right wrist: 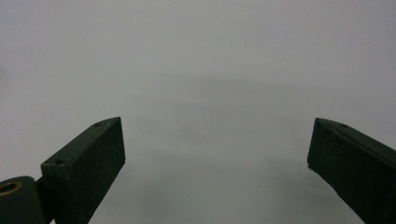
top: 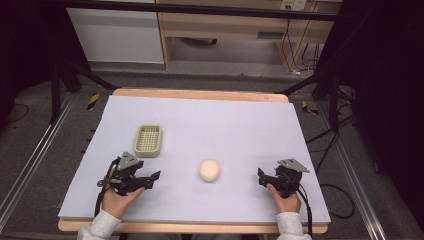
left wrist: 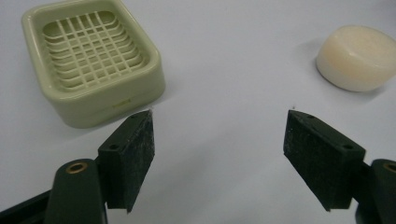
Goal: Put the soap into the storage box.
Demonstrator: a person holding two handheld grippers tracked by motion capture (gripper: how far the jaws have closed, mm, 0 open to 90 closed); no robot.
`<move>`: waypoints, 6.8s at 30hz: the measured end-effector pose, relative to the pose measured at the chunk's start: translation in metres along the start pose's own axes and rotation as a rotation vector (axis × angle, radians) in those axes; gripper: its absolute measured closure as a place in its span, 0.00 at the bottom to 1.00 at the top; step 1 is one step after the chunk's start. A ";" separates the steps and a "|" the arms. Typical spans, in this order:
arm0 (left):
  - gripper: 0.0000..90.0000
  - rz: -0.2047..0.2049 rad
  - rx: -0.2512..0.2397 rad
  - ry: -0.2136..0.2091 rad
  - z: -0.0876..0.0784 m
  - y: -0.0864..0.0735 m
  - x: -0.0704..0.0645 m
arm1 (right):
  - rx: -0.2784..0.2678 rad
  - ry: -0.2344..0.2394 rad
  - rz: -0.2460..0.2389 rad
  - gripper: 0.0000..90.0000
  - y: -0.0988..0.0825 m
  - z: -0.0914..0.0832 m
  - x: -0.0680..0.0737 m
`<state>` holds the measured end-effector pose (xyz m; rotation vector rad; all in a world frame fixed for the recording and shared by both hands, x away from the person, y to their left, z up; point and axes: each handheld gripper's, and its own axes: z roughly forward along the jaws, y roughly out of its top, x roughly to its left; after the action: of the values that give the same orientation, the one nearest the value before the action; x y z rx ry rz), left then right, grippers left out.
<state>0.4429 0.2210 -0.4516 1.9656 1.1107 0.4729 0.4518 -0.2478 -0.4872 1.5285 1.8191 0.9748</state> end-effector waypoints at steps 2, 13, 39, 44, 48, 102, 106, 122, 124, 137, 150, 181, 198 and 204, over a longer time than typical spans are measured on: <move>0.27 0.002 0.001 -0.004 0.002 0.001 -0.002 | 0.001 0.000 0.000 0.05 0.000 0.000 0.000; 0.27 0.023 0.002 -0.017 0.006 0.007 -0.011 | 0.002 0.000 -0.004 0.05 0.000 0.000 0.000; 0.26 0.102 -0.004 -0.079 0.031 0.043 -0.050 | -0.004 -0.001 -0.008 0.05 0.000 0.000 0.001; 0.26 0.111 -0.002 -0.090 0.035 0.049 -0.055 | -0.006 0.002 0.004 0.05 0.000 -0.001 0.000; 0.26 0.110 -0.006 -0.100 0.038 0.053 -0.059 | -0.004 0.003 0.003 0.05 0.000 -0.001 0.000; 0.18 0.171 0.121 -0.165 0.101 0.066 -0.116 | -0.001 0.006 -0.003 0.05 0.000 -0.001 0.000; 0.18 0.170 0.135 -0.161 0.107 0.066 -0.116 | -0.002 0.008 -0.003 0.05 0.000 0.000 0.000; 0.22 0.177 0.173 -0.155 0.119 0.063 -0.120 | 0.001 0.012 -0.003 0.05 0.000 0.000 0.000; 0.23 0.173 0.173 -0.157 0.120 0.063 -0.120 | 0.000 0.011 -0.004 0.05 0.000 0.000 0.000; 0.25 0.173 0.193 -0.161 0.125 0.062 -0.121 | 0.005 0.012 -0.004 0.05 0.000 0.000 0.000; 0.25 0.159 0.195 -0.141 0.124 0.062 -0.123 | 0.005 0.012 -0.005 0.05 0.000 0.000 0.000; 0.25 0.157 0.165 -0.169 0.091 0.071 -0.106 | 0.003 0.011 -0.005 0.05 0.000 0.000 0.000; 0.25 0.138 0.150 -0.151 0.074 0.071 -0.085 | 0.003 0.012 -0.004 0.05 0.000 0.000 0.000; 0.25 0.136 0.145 -0.135 0.066 0.072 -0.076 | 0.002 0.011 -0.002 0.05 0.000 0.000 0.000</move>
<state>0.4829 0.1060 -0.4294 2.1755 0.9537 0.3319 0.4519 -0.2477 -0.4872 1.5250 1.8294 0.9832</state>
